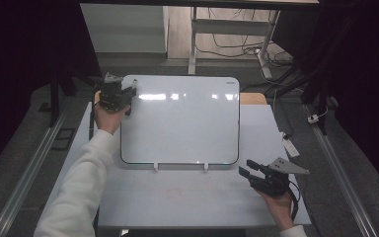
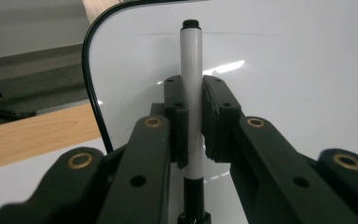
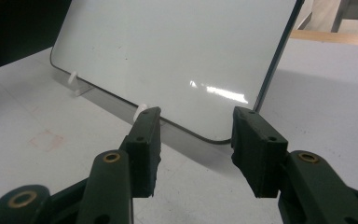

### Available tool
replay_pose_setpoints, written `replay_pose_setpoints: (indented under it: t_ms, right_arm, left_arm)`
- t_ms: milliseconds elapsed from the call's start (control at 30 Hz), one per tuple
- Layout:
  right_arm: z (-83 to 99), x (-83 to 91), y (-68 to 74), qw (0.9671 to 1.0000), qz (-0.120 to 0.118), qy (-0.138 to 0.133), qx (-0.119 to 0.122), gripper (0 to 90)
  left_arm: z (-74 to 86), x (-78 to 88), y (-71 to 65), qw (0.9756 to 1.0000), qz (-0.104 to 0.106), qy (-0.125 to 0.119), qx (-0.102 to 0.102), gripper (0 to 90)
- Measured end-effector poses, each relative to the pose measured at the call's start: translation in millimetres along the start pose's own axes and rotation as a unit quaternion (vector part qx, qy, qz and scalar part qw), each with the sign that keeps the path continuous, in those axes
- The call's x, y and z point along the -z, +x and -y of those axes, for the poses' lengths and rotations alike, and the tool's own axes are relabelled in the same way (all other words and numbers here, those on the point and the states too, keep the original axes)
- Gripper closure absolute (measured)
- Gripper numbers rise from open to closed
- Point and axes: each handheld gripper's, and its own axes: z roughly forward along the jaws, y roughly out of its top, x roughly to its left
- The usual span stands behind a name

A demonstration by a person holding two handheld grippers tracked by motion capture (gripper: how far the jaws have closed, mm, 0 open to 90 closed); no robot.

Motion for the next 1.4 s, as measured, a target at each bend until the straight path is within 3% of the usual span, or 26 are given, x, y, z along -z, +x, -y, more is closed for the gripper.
replay_pose_setpoints:
  t_ms: [233,367,533,633,733,867,933,1167,1400]
  right_arm:
    - [2.1,-1.0,-0.5,1.0000,0.001,0.002,0.000,52.1]
    - [2.7,-1.2,-0.8,1.0000,0.000,0.001,-0.001,52.1]
    - [2.9,-0.6,-0.9,1.0000,0.001,0.000,-0.001,51.8]
    - [3.4,-0.9,-1.6,1.0000,0.000,0.001,0.001,51.5]
    - [4.0,-1.2,-2.4,1.0000,-0.001,0.004,0.007,50.8]
    - [4.8,-1.1,-4.1,0.9997,0.002,0.007,0.023,49.3]
    - [5.3,-0.7,-5.3,0.9995,0.005,0.008,0.029,48.1]
    - [5.1,1.3,-6.8,0.9985,0.016,0.012,0.052,47.0]
    - [6.3,0.1,-6.9,0.9973,0.015,0.022,0.069,46.3]
  left_arm:
    - [-0.9,-2.5,-8.4,0.9994,-0.021,-0.008,-0.025,75.7]
    - [-0.9,-1.9,-9.2,0.9994,-0.023,-0.012,-0.025,74.5]
    - [-1.0,5.1,-7.6,0.9993,-0.019,-0.025,-0.020,65.0]
    - [0.5,14.2,-6.4,0.9992,0.001,-0.035,-0.017,58.0]
    - [5.0,26.0,-7.1,0.9986,0.033,-0.032,-0.028,51.0]
    - [15.4,42.1,-8.4,0.9959,0.080,-0.025,-0.035,42.7]
    - [23.0,50.9,-10.6,0.9945,0.093,-0.020,-0.045,40.8]
    - [59.3,78.4,-18.2,0.9897,0.127,0.002,-0.066,36.4]
    - [103.4,100.9,-21.9,0.9860,0.151,0.031,-0.062,33.1]
